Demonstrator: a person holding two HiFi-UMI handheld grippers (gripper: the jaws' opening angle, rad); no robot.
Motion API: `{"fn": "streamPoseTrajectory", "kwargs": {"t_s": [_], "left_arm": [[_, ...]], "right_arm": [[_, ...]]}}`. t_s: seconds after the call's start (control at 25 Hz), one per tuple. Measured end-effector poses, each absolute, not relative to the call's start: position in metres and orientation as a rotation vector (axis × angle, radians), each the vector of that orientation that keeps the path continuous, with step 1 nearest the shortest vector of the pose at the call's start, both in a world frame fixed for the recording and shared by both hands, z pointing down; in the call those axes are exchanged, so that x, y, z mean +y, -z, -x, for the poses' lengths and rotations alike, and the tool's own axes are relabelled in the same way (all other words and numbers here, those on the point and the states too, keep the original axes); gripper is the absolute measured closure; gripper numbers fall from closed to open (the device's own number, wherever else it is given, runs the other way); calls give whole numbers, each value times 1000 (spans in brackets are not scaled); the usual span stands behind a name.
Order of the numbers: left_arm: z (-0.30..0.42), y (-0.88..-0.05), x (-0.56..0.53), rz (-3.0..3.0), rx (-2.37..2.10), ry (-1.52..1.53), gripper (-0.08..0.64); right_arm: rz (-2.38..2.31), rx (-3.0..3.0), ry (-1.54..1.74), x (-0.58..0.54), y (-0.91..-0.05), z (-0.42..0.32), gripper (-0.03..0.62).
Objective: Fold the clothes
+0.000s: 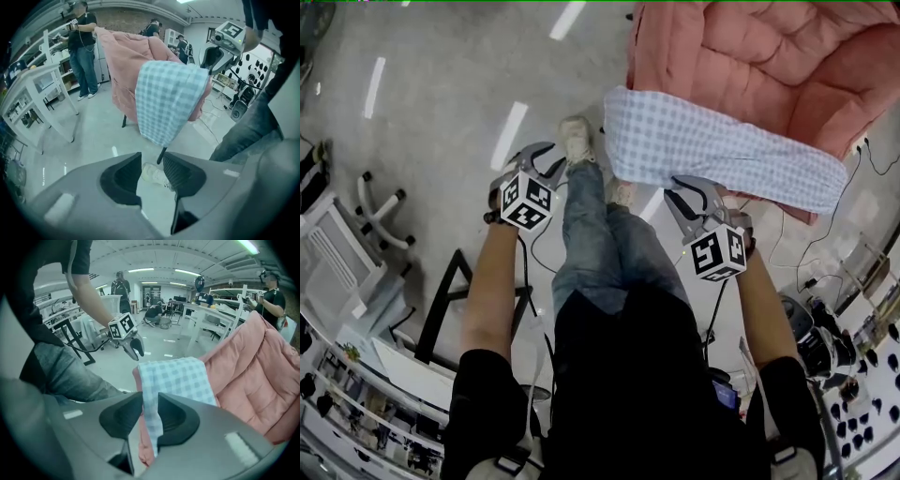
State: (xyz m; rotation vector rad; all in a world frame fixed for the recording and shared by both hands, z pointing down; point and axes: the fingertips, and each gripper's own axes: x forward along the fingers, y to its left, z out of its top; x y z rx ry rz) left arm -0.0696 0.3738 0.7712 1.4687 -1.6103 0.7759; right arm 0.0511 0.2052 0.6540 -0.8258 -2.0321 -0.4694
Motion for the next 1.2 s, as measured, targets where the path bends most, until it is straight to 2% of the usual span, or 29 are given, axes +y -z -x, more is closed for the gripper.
{"fn": "streamPoseTrajectory", "kwargs": {"t_s": [0.32,0.68,0.96,1.2], "left_arm": [[79,-721,342,-1505,-1627,-801,410],[69,-559,250,-1645,-1695,-808,436],[26,-447,166,-1805,-1678,-753,437],[-14,-403,99,-1982,-1604,-713,440]], "right_arm": [[752,-2098,457,189,-624,-45,483],[511,-2262,394,141,-508,-54,485],[231,-2392,247,89,-415,-98,489],[40,-2430,148,53,-389,-118,494]]}}
